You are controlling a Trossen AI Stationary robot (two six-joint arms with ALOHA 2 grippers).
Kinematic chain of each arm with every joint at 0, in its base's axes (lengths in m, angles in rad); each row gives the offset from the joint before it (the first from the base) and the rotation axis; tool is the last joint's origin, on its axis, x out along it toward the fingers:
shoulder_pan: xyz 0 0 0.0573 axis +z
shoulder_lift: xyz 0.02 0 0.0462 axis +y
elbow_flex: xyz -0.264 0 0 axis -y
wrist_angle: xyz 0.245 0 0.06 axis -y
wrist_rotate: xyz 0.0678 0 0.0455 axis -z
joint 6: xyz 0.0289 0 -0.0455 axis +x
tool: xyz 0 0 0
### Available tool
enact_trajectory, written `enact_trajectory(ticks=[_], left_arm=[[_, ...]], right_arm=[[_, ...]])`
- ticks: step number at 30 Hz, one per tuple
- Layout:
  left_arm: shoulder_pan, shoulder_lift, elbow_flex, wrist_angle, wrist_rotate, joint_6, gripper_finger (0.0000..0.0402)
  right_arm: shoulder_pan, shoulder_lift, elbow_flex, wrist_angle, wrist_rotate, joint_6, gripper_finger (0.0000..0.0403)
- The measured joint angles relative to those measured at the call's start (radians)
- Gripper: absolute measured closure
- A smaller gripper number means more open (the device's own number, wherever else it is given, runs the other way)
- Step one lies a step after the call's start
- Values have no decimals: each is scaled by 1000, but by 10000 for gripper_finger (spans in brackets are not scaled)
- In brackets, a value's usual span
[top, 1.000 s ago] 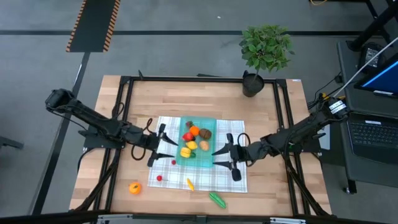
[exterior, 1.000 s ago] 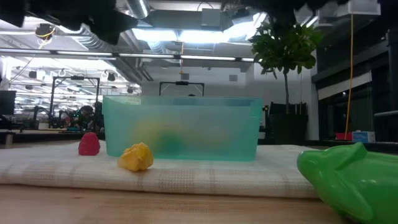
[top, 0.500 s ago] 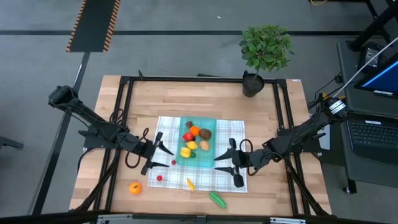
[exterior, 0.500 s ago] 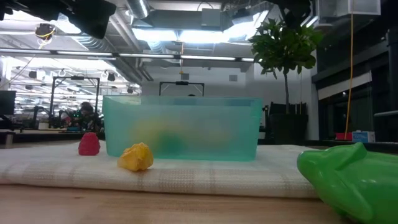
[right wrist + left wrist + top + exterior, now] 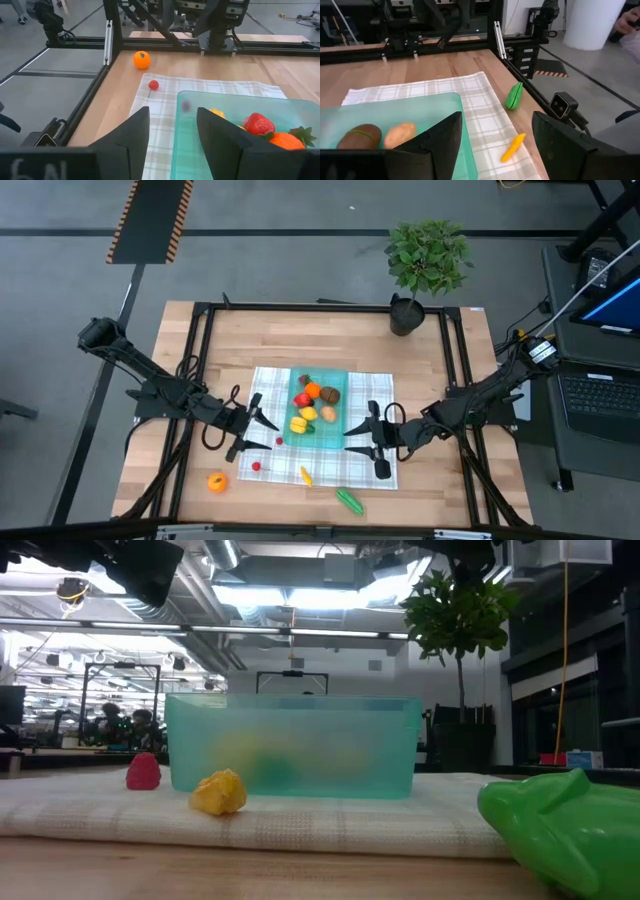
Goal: Pick and placing Produce into tupperware
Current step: Put the red raspberry into the blue bin
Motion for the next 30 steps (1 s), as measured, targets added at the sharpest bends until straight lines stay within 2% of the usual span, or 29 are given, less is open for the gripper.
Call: enact_trajectory(ticks=[8,11,18,23,30], left_arm=[[-2,0,0,0,0,-6,170],[-18,7,0,-10,-31,-6,170],[-53,45,37,-181,-109,-103,170],[-55,95,44,-232,-114,-185,170],[-54,228,44,-261,-114,-190,170]], right_arm=[[0,0,0,-17,0,3,237],[0,0,0,-22,0,4,237],[0,0,0,-27,0,1,237],[0,0,0,-30,-1,1,237],[0,0,0,-33,-1,-1,237]])
